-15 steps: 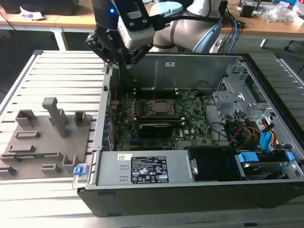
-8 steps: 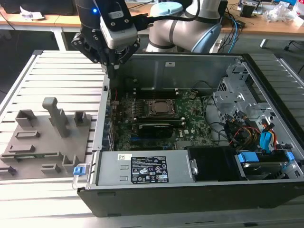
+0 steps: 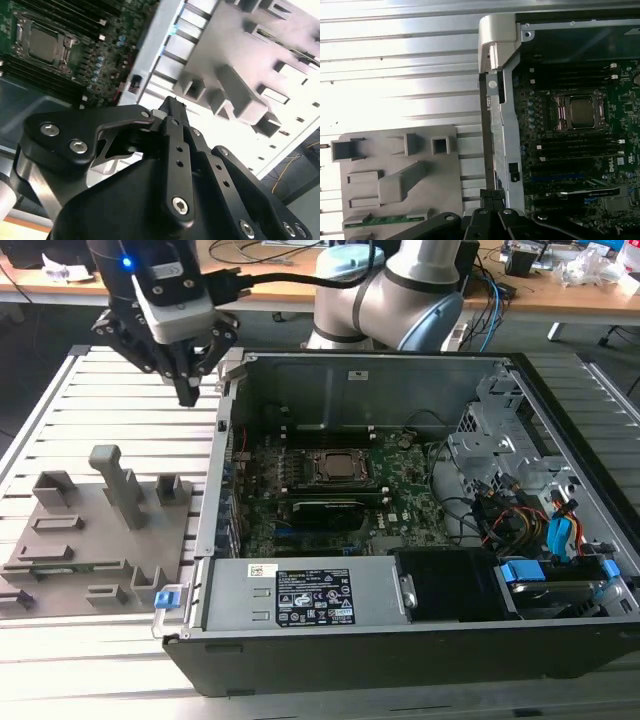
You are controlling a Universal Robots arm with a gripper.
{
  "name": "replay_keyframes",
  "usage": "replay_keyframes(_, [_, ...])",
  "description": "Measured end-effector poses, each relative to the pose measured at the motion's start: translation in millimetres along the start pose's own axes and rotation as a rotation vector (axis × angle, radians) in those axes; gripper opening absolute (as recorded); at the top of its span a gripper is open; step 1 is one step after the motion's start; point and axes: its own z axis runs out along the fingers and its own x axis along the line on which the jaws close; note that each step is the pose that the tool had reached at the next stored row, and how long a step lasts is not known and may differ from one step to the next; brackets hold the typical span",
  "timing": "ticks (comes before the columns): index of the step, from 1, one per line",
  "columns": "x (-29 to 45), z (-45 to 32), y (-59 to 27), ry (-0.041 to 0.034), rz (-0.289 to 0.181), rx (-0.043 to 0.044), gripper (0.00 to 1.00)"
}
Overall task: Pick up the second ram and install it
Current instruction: 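Reach for the second ram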
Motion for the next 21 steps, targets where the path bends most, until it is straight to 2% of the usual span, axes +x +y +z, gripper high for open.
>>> replay_keyframes(3, [16.0,0.0,-1.2,-0.0001,0.0,-0.0001,0.11])
replay_keyframes(11, [35.9,0.2,-2.7,-0.0001,0.0,-0.0001,0.11])
replay_keyframes(15, [54.2,0.3,-4.1,-0.0001,0.0,-0.0001,0.11])
replay_keyframes(17, [58.2,0.3,-5.0,-0.0001,0.0,-0.0001,0.11])
replay_keyframes(21, [66.1,-0.2,-20.7,0.0,0.0,0.0,0.11])
